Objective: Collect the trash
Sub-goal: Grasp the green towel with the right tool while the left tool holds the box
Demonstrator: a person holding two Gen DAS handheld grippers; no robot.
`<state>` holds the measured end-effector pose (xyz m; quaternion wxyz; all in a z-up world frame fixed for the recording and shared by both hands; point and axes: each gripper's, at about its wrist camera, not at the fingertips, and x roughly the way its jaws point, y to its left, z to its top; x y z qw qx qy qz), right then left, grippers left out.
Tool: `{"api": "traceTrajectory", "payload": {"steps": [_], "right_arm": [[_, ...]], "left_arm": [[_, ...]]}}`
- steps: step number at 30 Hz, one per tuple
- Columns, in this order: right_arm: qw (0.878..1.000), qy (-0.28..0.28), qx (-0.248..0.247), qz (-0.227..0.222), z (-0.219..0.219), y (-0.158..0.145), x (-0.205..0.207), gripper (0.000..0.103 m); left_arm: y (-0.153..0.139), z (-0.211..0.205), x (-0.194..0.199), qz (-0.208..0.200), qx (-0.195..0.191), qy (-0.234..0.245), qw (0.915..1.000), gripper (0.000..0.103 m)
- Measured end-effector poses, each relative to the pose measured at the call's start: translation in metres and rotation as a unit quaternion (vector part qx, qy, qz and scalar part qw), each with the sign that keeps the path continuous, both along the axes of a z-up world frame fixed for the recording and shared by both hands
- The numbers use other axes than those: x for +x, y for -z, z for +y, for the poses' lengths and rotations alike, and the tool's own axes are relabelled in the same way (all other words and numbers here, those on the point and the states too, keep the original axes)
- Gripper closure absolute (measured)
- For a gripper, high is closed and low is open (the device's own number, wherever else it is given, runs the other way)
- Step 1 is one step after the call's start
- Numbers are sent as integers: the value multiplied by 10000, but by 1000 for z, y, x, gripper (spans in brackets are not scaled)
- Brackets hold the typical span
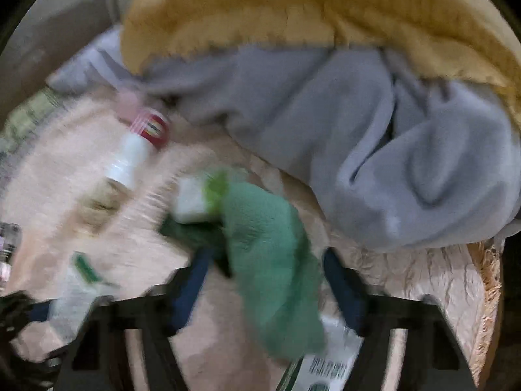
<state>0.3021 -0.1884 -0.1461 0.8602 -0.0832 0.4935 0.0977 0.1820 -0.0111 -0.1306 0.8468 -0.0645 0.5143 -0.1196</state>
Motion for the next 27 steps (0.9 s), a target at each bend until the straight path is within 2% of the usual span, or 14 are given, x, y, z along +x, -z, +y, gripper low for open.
{"api": "traceTrajectory", "payload": {"steps": [1,2,4,13,17,19,20,22,24,27], "right_arm": [[9999,38,111,112,-2,4,5,70],[9994,77,310,158,-4,6,5,71],[9987,36,503,-4,-7,-2,-4,76],[9911,-330,1065,-723,-15,-72,-91,78],[9898,-454,1206,-609,-16,-80,-131,80],[9898,-387,1171,-717,-21,-82,-146,79],[9892,-358,1193,-773,-22,-82,-150,76],[9897,-279,1212,-706,-26,-78,-151,43],[9901,-209,1222,-663,-23,-74,-144,37],[9934,-358,952,-525,-4,-60,-123,37]], "left_arm": [[1,1,0,24,-36,-17,10000,51],[2,1,1,31,-52,-25,10000,51],[1,0,-3,3,-51,-22,10000,51],[-17,-14,-30,-287,21,18,9996,51],[-20,-18,-46,-281,78,102,9995,51],[-17,-18,-48,-257,134,105,9995,51],[-16,-16,-51,-242,154,84,9996,51],[-13,-11,-53,-188,148,23,9997,51],[-12,-6,-56,-162,135,-28,9998,51],[-11,0,-57,-157,176,-51,9997,51]]}}
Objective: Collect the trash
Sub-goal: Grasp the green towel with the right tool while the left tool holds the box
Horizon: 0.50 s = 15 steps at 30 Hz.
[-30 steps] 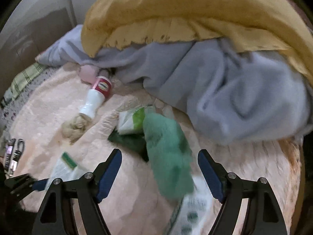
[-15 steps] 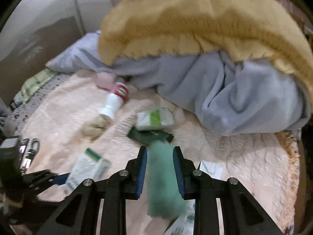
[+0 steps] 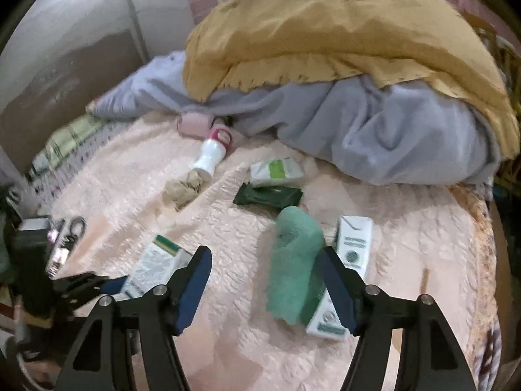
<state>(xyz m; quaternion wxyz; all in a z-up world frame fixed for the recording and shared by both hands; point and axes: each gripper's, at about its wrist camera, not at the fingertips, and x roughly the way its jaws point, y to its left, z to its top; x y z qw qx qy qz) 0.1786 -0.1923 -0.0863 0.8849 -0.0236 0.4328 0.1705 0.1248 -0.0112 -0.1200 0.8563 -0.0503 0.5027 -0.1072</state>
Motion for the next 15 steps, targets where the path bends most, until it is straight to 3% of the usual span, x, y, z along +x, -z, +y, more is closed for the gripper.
{"api": "traceTrajectory", "payload": {"steps": [4,8,10,11,12,15], "right_arm": [[9988,-16,-464,172,21,24,30,37],[9897,322,-1345,364,26,56,56,37],[9896,266,-1238,680,23,73,61,40],[9885,262,-1293,735,23,78,60,46],[9872,214,-1467,587,25,80,54,58],[9929,99,-1085,472,21,67,37,62]], "left_arm": [[3,3,2,49,12,17,10000,51],[5,2,4,50,26,69,10000,51],[5,1,5,55,26,81,9999,51],[5,0,6,55,24,84,9999,51],[5,-1,6,50,21,88,9999,51],[1,-5,3,-8,12,96,10000,51]]}}
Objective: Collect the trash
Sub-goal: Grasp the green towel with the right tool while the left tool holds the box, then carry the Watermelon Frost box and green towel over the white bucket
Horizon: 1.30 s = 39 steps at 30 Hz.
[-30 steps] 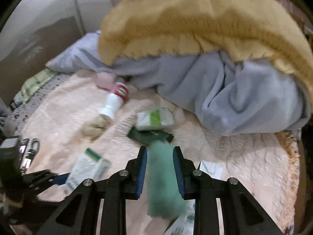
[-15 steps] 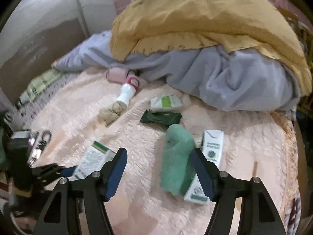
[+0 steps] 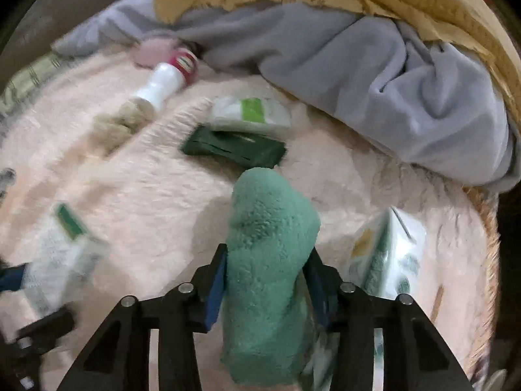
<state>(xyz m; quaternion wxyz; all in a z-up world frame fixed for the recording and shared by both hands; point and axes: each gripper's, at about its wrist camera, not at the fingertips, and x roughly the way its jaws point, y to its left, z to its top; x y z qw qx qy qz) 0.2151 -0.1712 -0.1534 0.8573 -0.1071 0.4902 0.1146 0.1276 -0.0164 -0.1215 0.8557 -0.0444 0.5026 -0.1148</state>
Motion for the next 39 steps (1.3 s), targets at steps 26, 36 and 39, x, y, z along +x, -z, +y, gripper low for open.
{"api": "traceTrajectory", "payload": {"steps": [26,36,39], "right_arm": [[9890,544,1173,-713,-97,-82,-153,62],[9864,773,1173,-857,-134,-95,-174,62],[9850,906,1163,-894,-147,-98,-181,62]], "left_arm": [[-45,-86,-52,-637,68,587,9962,51],[-53,-123,-67,-659,11,879,9939,51],[-57,-135,-71,-716,11,1009,9923,51]]}}
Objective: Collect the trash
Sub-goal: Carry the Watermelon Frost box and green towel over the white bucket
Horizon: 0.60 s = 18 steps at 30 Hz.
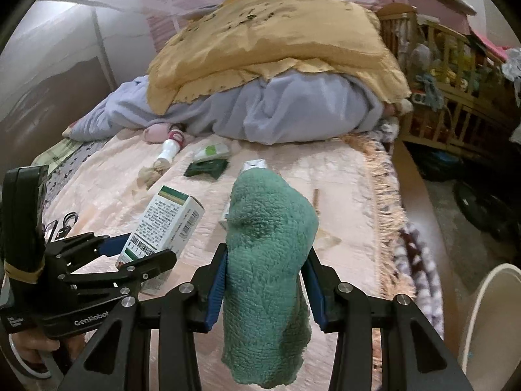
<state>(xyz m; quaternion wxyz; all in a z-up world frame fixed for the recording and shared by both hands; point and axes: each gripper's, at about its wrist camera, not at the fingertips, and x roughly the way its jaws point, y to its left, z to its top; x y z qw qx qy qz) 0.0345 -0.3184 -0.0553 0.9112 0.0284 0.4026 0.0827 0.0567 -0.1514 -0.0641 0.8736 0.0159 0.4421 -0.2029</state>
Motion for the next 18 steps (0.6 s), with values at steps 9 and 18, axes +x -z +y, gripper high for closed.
{"api": "traceTrajectory", "payload": {"steps": [9,18], "right_arm": [[9993,383,33,-15,-37,-5,-17,62],[9972,738,108,-31,-73,-5,-35,62]], "left_arm": [[-13,-35,-10,-144,18,313,9994,51],[-15,-72,-15,-196,99,615,9979,51]]}}
